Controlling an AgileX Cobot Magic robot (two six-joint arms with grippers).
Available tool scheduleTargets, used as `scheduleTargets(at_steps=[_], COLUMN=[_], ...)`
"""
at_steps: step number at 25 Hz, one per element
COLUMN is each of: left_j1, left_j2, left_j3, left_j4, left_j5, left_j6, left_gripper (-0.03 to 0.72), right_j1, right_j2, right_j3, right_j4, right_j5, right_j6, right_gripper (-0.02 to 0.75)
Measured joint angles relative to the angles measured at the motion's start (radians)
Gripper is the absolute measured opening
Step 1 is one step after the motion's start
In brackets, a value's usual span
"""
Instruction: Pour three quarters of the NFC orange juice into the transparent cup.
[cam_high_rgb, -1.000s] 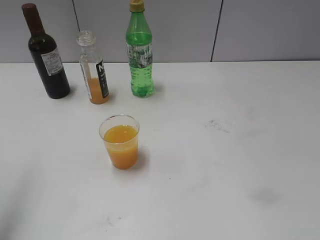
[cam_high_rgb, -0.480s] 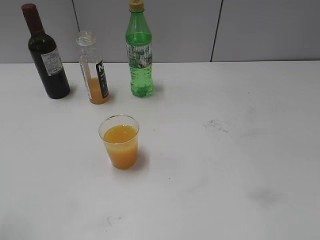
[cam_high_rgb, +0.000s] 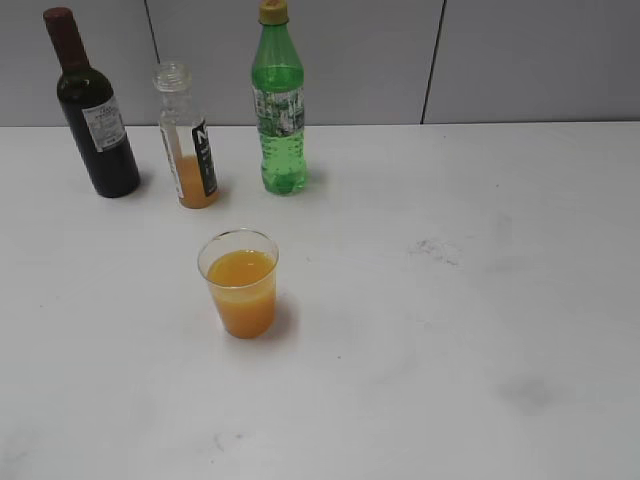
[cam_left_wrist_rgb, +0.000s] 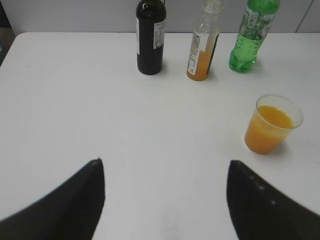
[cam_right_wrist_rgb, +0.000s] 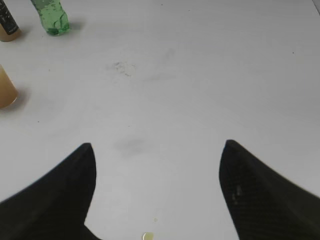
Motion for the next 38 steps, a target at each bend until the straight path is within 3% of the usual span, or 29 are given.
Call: scheduleTargets(at_steps=[8, 21, 25, 38], left_j1=[0.000, 0.000, 0.000, 0.000], left_j2=[-0.188, -0.196, -0.196, -0.196], left_j3=[0.092, 0.128, 0.178, 0.179], left_j4=[0.007, 0.129, 0.129, 0.122], left_j5=[0.010, 0.015, 0.034, 0.037], left_j6=[-0.006, -0.028, -0.037, -0.043], left_gripper=[0.577, 0.561, 0.561, 0.547], right_j1=[0.000, 0.000, 0.000, 0.000], right_j2=[0.000, 0.000, 0.000, 0.000], right_j3=[0.000, 0.000, 0.000, 0.000], right_j4=[0.000, 0.000, 0.001, 0.000], right_j5=[0.000, 0.000, 0.000, 0.000], right_j6=[0.000, 0.000, 0.000, 0.000], right_gripper=[0.589, 0.589, 0.589, 0.589])
